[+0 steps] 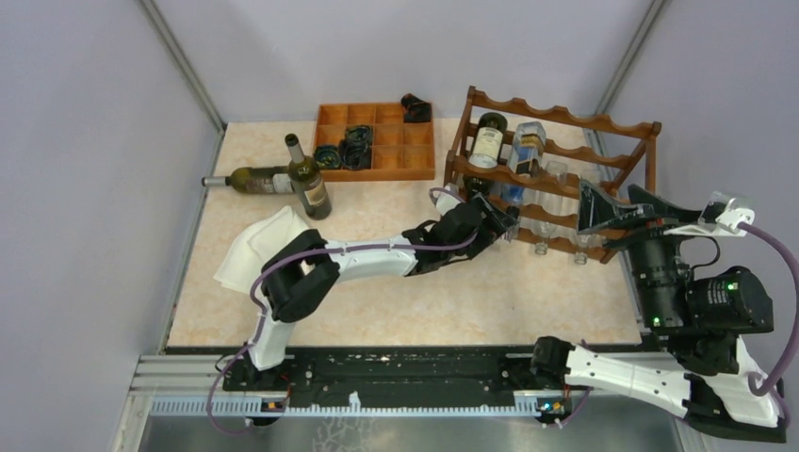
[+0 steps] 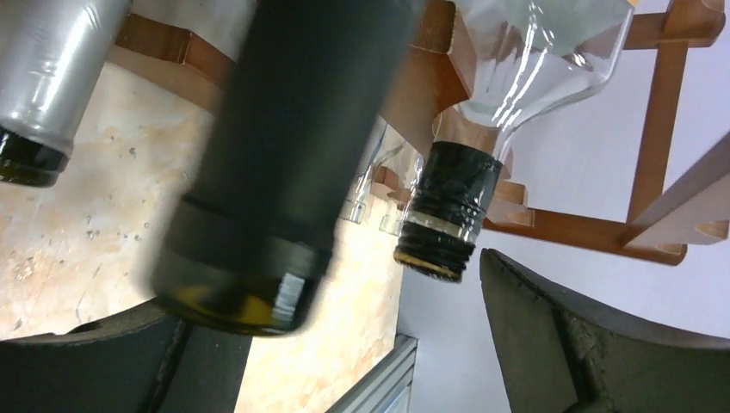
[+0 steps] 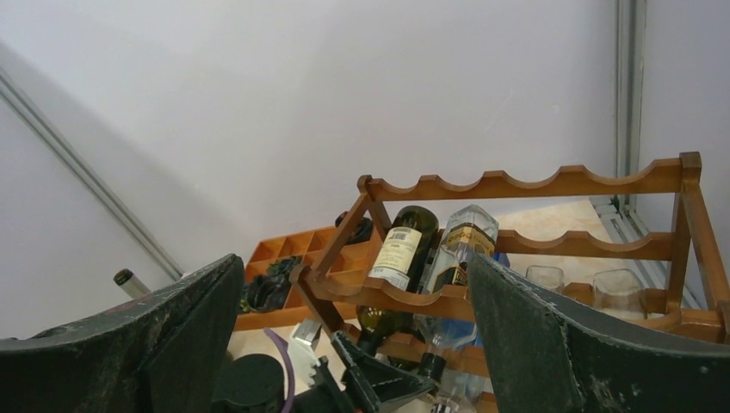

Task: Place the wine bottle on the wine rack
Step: Place the wine bottle in the wine rack, then pick up the wine bottle from the center of the board.

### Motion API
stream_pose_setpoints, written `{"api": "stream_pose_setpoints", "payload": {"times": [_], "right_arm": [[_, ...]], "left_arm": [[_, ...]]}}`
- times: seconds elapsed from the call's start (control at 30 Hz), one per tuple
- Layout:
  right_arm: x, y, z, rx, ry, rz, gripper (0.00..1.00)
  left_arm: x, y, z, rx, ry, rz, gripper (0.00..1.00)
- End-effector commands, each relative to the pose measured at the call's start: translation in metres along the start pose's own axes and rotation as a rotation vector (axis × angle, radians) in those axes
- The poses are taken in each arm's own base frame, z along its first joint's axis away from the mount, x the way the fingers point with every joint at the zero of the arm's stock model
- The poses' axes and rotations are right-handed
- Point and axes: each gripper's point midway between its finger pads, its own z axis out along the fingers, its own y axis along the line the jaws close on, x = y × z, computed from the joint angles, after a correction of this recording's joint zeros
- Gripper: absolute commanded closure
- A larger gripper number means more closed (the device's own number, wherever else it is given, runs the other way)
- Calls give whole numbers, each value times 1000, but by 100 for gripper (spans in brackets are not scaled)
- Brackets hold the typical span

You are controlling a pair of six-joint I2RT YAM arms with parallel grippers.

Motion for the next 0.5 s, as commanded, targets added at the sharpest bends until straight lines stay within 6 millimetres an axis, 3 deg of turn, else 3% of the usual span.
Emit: {"api": "stream_pose_setpoints", "payload": {"times": [0.0, 0.1, 0.3, 0.47], "right_arm": [[2, 5, -1, -32, 5, 4, 2], [5, 8, -1, -56, 15, -21, 2], [7, 9, 0, -50, 24, -37, 2], [24, 28, -4, -178, 63, -124, 2]], "left_arm": [[2, -44, -33, 110, 23, 50, 1], [15, -49, -47, 133, 49, 111, 1], [9, -37, -65, 136, 46, 121, 1], [19, -27, -107, 238, 148, 246, 3]]}}
